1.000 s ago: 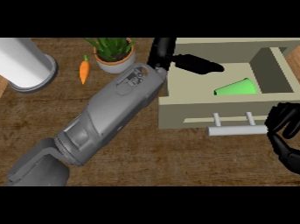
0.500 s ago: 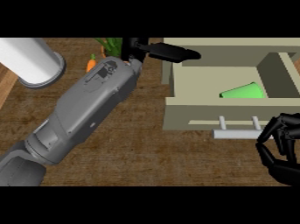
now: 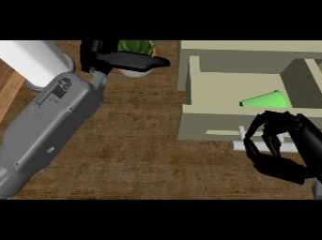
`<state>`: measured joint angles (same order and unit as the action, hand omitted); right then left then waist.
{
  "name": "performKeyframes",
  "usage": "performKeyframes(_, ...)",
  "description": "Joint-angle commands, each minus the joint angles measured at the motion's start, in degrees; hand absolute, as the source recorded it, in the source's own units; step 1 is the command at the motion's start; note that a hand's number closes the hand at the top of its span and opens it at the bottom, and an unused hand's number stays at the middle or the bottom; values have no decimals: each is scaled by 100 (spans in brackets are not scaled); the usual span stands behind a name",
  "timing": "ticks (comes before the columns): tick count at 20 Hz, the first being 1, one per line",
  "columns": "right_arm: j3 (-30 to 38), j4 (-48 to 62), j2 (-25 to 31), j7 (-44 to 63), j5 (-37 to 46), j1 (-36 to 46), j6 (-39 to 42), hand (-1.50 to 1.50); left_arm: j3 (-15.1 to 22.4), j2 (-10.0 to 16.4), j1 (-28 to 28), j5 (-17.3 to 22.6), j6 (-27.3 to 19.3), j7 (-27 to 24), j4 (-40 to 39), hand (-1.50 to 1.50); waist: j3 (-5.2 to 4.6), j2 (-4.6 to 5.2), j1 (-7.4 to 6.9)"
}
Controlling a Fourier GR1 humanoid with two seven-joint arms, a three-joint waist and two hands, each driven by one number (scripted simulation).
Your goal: Pick up the cup, place it into the drawer and close the drawer
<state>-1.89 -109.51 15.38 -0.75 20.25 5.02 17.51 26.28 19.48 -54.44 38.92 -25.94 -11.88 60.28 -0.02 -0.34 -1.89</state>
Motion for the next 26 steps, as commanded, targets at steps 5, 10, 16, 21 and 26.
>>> performKeyframes(5, -802, 1500, 374, -467, 1924, 701, -432, 150, -189, 478, 1048, 21, 272, -74, 840, -150, 1, 37, -49)
performKeyframes(10, -1261, 2954, 40, -766, 3028, 1316, -1333, 150, -512, 897, 1729, 170, 633, -223, 1303, -150, 3, 53, -112)
performKeyframes(16, -1163, 5308, -644, -1289, 3434, 2234, -2339, 150, -894, 1233, 2113, 233, 932, -21, 1717, -150, 9, 72, -15)
performKeyframes(21, -493, 6998, -524, -1931, 3187, 3317, -2530, 150, -956, 1236, 2911, 141, 1263, -435, 1919, -150, 10, 100, -101)
performKeyframes(26, -101, 8331, -328, -2488, 3086, 3990, -2639, 150, -1295, 1459, 2724, 281, 1606, -237, 1785, -150, 14, 153, -131)
